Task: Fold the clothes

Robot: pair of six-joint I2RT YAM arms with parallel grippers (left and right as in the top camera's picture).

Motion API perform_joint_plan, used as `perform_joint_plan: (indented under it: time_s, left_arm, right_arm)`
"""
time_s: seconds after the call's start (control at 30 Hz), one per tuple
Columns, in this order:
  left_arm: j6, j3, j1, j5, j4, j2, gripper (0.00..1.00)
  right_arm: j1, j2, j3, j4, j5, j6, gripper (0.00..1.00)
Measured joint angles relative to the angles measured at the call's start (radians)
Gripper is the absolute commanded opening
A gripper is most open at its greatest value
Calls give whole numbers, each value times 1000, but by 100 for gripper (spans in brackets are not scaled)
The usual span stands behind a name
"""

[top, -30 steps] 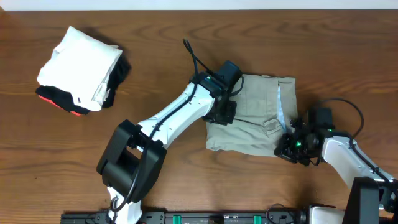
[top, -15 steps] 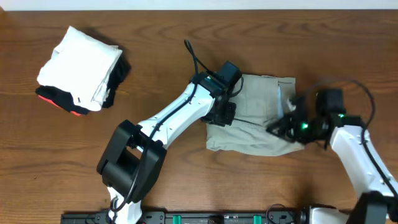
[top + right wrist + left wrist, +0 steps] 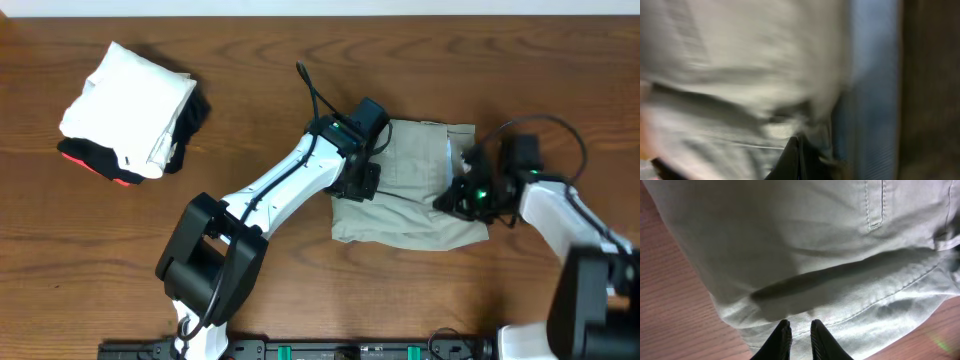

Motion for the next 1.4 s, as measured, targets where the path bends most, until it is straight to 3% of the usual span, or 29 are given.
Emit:
perform_joint_plan:
  time_s: [0.27,0.57,1.0,1.4]
  left_arm:
    - [0,0,0,-27,0,0,17]
    - [-1,0,-3,-44,3,-68,17]
    - [-3,-6,-8,244,50,-86,17]
    - [-51,-296,-12,293,307,-78,17]
  right_arm:
    - [-40,137,19,-26,-97,8,1]
    - [-72,169,21,-26,-171,18,1]
    - [-72,174,19,-23,-182,19,2]
    - [-72,175,19,-23,-182,21,2]
